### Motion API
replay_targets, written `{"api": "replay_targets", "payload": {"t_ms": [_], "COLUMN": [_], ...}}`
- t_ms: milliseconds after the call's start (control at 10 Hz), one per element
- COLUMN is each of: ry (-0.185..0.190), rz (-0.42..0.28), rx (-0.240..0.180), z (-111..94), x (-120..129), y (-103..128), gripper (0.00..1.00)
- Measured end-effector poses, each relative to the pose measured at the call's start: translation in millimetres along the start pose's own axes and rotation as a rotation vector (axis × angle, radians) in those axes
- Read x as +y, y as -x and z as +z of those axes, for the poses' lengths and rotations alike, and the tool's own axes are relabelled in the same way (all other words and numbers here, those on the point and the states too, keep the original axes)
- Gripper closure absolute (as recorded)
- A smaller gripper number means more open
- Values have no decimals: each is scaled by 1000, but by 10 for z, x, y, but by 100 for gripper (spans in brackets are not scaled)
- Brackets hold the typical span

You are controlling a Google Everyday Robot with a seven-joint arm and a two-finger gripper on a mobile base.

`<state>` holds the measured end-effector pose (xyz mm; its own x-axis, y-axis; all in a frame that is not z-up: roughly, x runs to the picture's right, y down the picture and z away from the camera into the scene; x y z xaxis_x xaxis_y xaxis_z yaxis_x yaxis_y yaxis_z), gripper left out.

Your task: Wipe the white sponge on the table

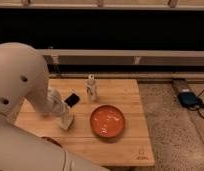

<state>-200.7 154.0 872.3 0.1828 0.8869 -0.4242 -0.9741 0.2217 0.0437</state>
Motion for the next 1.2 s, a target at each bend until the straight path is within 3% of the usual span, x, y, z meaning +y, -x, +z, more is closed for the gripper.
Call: {"api": "replay_targets", "payload": {"t_ms": [700, 900, 1200], "ry": [-86, -117, -158], "rz": [125, 156, 170], "rx": [3, 12, 33], "z": [200, 204, 205], "x": [-680, -914, -1032], "y": [70, -45, -254], "gripper": [100, 100, 100]}}
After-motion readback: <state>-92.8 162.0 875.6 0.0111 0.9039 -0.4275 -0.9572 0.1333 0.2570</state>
